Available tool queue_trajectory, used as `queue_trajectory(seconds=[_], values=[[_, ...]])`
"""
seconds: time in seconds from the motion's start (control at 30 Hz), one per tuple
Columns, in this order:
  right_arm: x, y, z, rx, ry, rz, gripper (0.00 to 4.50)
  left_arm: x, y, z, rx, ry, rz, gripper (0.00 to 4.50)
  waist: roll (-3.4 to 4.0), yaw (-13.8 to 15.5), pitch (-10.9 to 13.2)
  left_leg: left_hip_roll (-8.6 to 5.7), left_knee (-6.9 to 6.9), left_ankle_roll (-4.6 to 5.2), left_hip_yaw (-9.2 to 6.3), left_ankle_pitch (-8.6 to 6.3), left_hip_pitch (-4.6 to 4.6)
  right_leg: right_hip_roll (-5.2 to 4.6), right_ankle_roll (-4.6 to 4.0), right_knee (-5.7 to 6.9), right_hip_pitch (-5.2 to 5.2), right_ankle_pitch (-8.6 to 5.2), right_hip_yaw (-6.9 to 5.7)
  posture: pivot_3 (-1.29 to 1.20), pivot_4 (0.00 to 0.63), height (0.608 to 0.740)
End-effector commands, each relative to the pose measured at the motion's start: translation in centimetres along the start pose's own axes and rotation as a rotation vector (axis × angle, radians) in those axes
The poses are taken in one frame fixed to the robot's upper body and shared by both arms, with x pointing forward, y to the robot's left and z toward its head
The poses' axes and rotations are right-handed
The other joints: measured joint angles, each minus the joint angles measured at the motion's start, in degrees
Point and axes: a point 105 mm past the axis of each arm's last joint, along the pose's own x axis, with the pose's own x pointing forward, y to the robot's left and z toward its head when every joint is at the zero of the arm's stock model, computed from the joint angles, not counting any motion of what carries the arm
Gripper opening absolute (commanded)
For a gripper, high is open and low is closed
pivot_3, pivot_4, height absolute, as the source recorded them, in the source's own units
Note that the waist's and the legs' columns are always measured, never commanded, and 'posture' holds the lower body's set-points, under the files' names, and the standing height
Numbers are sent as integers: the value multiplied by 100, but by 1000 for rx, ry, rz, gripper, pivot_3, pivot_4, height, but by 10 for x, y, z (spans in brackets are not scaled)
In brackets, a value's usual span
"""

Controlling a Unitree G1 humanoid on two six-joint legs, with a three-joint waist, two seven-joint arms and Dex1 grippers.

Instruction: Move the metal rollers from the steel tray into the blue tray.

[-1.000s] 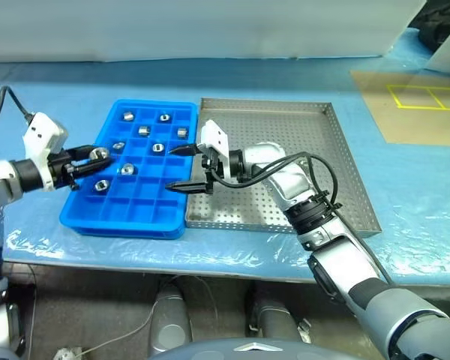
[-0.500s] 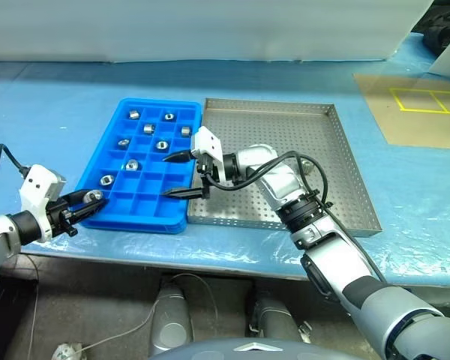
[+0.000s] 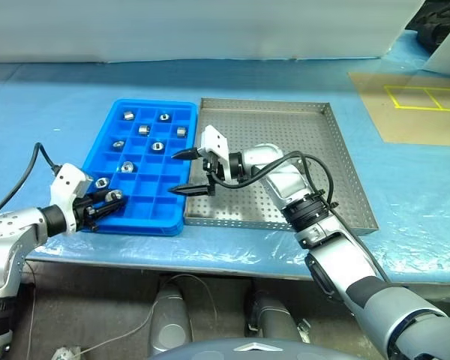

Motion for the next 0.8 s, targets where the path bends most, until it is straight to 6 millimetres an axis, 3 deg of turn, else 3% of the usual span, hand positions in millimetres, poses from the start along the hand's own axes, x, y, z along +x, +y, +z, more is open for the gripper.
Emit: queue_trajectory(seconds=[0.03,0.2,0.33,0.5,0.57,0.67,0.8], values=[[-2,0,12,-38,-41,-12,4500,-1,3,12,38,-22,4,2486,-1,9,0,-1,1,0,0,0,0,-1,0,1,1,0,0,129,150,740],[-3,-1,12,-34,-46,-24,4500,3,2,28,75,-49,-12,4113,-3,12,-2,0,4,-2,0,4,0,-3,0,5,3,0,-2,113,150,740],[-8,-3,13,-31,-46,-44,4500,0,6,70,141,-152,-21,4113,-3,9,-2,0,6,-3,0,10,1,-3,0,14,3,0,-3,94,150,740],[-31,-14,7,-28,-11,-132,4500,2,19,134,245,-290,-22,4113,-7,10,-4,-3,16,-5,0,16,3,-3,2,22,6,2,1,-13,150,740],[-43,-20,4,-31,10,-182,4500,11,23,149,313,-307,-27,4113,-7,-12,-4,-12,19,-5,3,16,5,-3,4,24,7,3,6,-40,150,740],[-80,-39,3,-36,45,-331,4500,35,34,167,365,-304,-55,4113,-7,-38,-4,-15,22,-6,4,17,10,-7,5,26,16,4,7,-142,150,740],[-124,-45,2,-43,91,-466,4500,79,30,174,428,-248,-131,4113,-8,-133,-5,-22,37,-3,4,17,6,-9,39,16,29,25,13,-263,150,740]])
